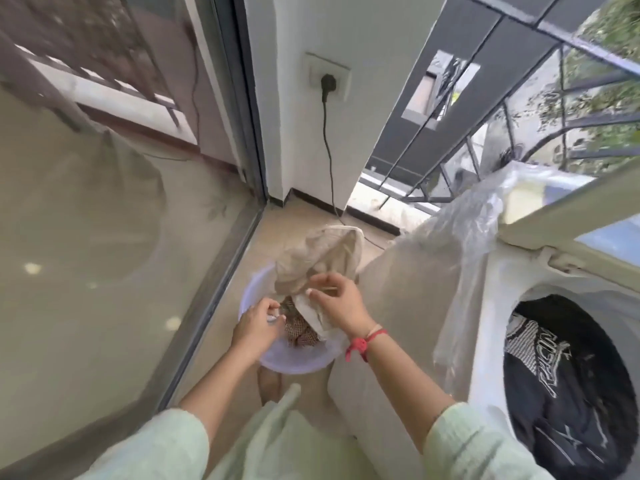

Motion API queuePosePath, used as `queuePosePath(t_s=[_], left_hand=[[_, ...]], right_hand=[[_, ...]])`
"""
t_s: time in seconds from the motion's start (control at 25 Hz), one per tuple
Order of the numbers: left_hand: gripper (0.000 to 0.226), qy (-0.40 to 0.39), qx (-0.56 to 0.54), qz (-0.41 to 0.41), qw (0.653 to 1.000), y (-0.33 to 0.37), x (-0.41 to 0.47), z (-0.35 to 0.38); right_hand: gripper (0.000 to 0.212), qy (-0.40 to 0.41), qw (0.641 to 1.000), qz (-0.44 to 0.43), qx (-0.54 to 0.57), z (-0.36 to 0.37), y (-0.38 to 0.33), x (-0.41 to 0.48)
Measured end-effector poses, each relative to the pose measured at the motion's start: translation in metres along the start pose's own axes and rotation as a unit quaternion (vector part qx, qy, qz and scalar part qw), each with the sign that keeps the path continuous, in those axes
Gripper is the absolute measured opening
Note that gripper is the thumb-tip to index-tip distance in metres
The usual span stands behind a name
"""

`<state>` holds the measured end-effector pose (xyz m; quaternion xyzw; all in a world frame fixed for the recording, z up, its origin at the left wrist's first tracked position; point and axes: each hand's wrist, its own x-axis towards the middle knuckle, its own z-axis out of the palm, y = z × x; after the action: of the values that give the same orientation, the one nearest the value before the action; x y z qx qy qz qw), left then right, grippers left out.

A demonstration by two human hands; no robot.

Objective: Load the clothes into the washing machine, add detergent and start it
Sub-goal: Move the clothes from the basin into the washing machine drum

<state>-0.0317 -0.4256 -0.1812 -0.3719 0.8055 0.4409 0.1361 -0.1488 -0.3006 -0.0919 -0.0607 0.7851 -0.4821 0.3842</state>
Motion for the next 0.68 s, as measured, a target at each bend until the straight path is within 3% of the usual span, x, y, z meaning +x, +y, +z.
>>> queuePosePath(t_s=[0.08,0.16,0.28,0.4,0.48,0.56,0.68], left_hand=[[0.032,-0.036,0.040,-0.004,0.999,-0.014,0.049,-0.001],[0.033,-0.039,0.060,-0.005,0.997,-0.030,0.103,0.004],[0.034,-0.053,0.103,0.013,0.993,-0.048,0.165,0.015],[0.031,-0.064,0.112,0.072,0.989,-0.058,0.202,0.032],[0.029,-0.068,0.095,0.109,0.987,-0.057,0.208,0.042],[0.029,-0.077,0.085,0.135,0.984,-0.053,0.205,0.052],[0.043,-0.077,0.067,0.126,0.987,-0.034,0.188,0.051]], right_hand=[[0.018,0.082,0.995,0.064,-0.005,0.017,0.028,0.062],[0.036,0.146,0.981,0.110,-0.059,0.021,0.059,0.115],[0.076,0.204,0.949,0.129,-0.201,-0.001,0.098,0.182],[0.088,0.209,0.897,0.136,-0.366,-0.036,0.130,0.254],[0.078,0.189,0.872,0.137,-0.430,-0.056,0.139,0.288],[0.050,0.153,0.857,0.120,-0.476,-0.068,0.136,0.301],[0.028,0.095,0.814,0.049,-0.571,-0.065,0.108,0.277]])
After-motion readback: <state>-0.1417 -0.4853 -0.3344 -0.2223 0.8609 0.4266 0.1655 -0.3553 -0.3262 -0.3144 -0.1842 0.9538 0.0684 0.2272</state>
